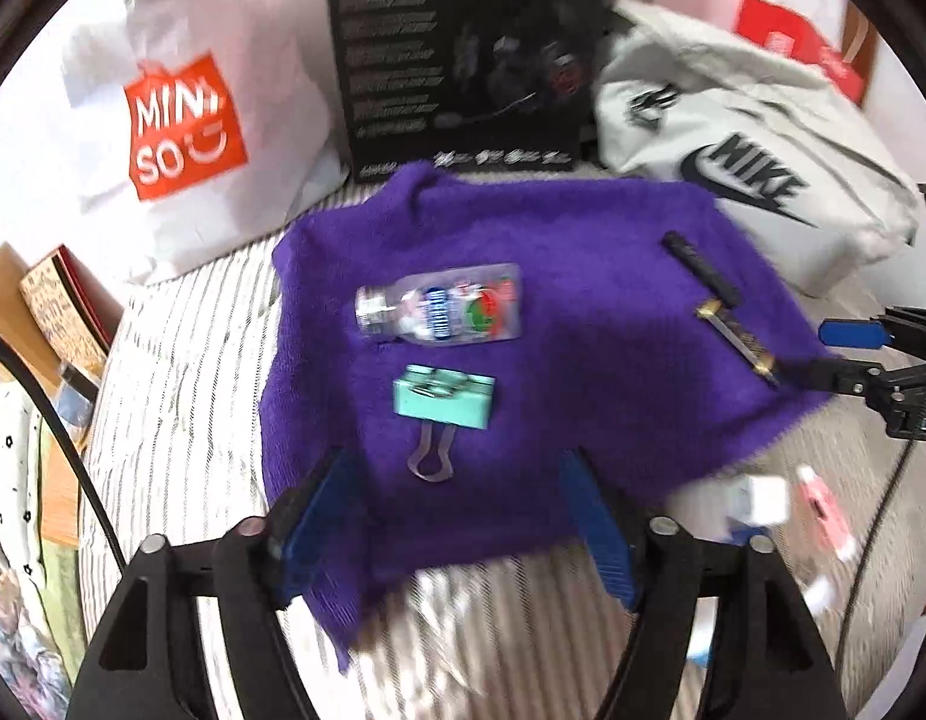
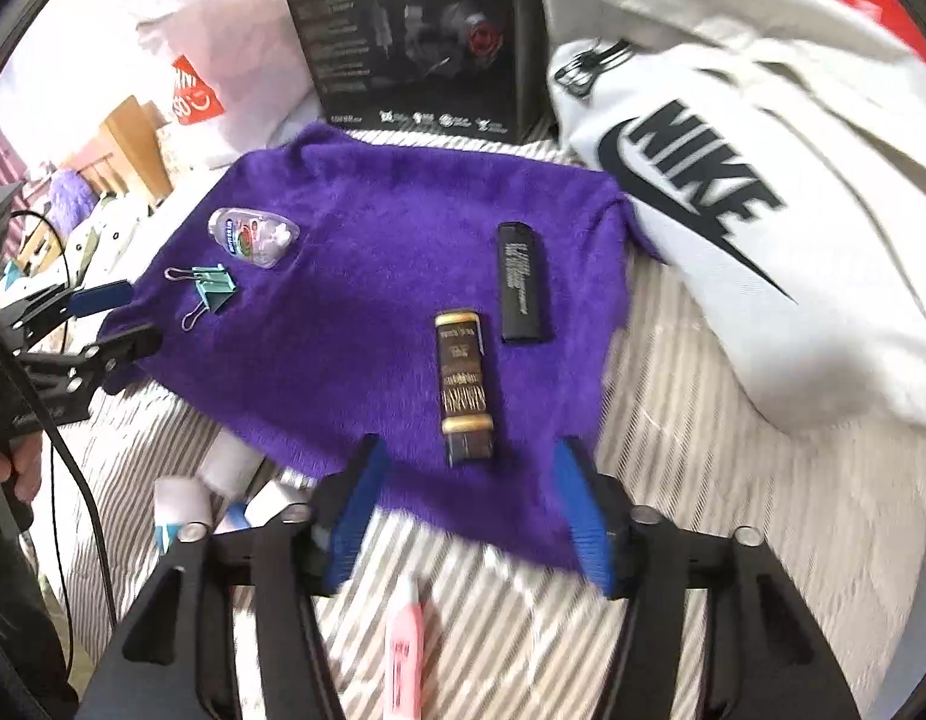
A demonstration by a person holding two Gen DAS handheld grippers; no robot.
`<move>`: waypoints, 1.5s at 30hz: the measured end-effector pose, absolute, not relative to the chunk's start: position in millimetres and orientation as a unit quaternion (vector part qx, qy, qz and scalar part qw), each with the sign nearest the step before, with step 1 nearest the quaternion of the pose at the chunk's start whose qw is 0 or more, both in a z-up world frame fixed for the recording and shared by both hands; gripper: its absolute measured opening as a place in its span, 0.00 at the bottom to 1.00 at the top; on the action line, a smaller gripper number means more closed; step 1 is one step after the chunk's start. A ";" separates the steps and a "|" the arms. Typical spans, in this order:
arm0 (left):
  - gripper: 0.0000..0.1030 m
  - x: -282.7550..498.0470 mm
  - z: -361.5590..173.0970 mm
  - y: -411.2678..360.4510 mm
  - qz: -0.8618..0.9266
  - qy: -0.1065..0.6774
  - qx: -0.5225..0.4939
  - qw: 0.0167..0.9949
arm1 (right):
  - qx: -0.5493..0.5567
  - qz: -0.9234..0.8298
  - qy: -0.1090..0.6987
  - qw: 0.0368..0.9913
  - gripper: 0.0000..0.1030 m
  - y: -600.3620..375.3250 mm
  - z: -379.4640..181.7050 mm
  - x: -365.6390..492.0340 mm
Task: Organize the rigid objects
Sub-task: 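Lower and release the clip and the box onto the purple towel, then grasp the blue-and-white Vaseline tube with the left tool while the right tool approaches the pink tube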
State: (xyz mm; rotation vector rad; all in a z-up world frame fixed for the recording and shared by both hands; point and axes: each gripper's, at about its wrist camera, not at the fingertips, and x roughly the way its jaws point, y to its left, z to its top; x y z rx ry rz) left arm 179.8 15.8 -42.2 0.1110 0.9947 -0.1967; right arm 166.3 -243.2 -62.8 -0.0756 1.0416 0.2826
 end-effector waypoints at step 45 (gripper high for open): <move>0.74 90.7 -91.5 -38.6 -0.228 0.476 0.120 0.841 | 0.002 0.116 0.526 0.842 0.61 -256.4 -112.3 66.0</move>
